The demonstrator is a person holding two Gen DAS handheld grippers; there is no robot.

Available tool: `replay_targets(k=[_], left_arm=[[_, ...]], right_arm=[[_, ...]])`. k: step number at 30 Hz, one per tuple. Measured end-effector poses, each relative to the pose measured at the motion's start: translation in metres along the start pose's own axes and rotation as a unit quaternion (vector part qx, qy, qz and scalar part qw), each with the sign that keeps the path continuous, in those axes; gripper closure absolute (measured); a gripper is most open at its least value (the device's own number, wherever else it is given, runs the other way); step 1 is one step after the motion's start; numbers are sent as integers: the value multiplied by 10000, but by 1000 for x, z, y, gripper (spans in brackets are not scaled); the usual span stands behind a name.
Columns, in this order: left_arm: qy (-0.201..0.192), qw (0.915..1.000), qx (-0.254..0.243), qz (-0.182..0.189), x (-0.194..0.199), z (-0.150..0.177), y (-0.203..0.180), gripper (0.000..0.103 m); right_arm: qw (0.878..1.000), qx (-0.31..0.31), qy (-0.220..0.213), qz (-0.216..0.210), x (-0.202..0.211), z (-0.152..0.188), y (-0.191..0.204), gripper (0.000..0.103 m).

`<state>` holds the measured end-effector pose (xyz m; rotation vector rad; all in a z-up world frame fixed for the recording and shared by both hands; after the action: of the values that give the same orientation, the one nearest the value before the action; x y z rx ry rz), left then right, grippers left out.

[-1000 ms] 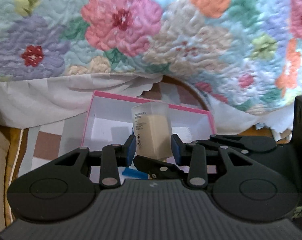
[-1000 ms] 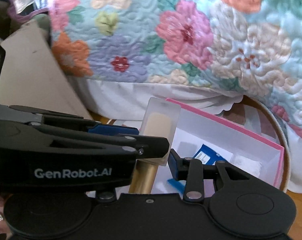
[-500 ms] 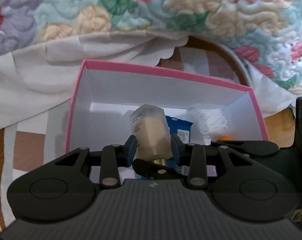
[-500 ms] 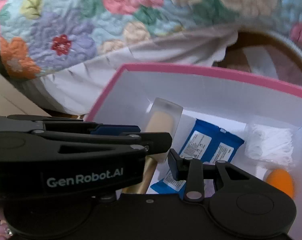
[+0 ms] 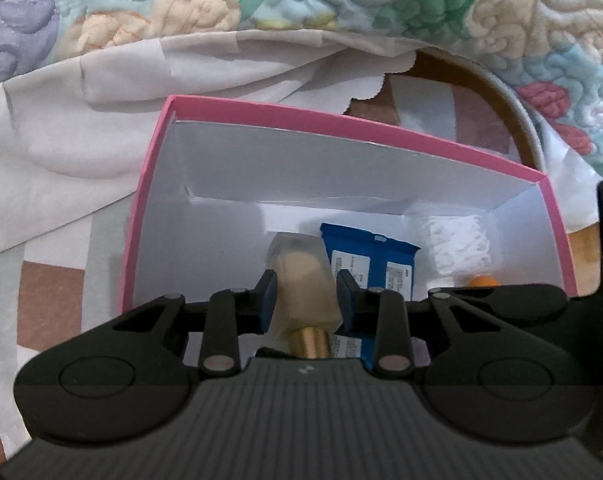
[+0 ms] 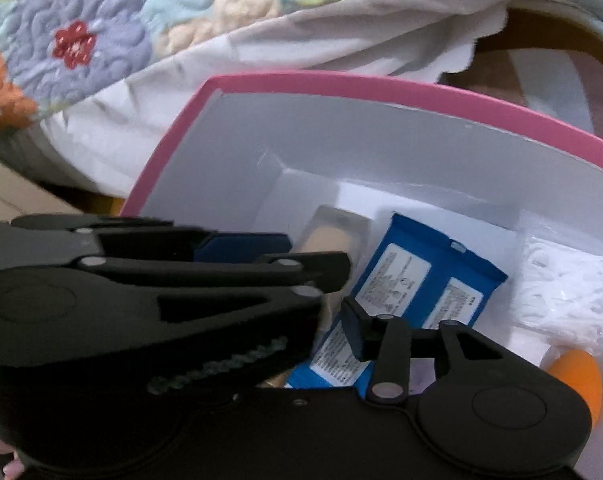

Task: Organize objects
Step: 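Lower the bottle into the pink box and open the left tool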

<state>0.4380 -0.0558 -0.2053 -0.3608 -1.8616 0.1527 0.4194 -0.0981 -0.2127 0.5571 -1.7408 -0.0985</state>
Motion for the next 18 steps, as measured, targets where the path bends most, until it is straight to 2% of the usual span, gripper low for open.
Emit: replay_targets(k=[7,10,14,18], left_arm=[[-381,9988,263,167,27,-4,3,70],[-359,9992,180,44,39,0,1,68],[-242,9995,95,-199,57,15,-2,65],[-433,9981,-81,-437,85,31,-5,62]], right_arm=[[9993,33,-326,-166,11,-2,4,50],[9994,-4,-299,-168,13,1,2,50],[9982,-30,-530,-294,30,18,3,49],[9971,172,-720,-160,61,34,9,48]])
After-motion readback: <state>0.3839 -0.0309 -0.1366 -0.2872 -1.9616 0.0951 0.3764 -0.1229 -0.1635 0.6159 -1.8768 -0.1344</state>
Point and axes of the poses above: each gripper's, at about its wrist camera, not at the fingertips, and x roughly against the way its jaws point, y to its left, z to its underside, the point moved 7 cm from there along -x, roughly the way its jaws point, and after that the axes turned 6 degrees about y, right-handed, at the moved point
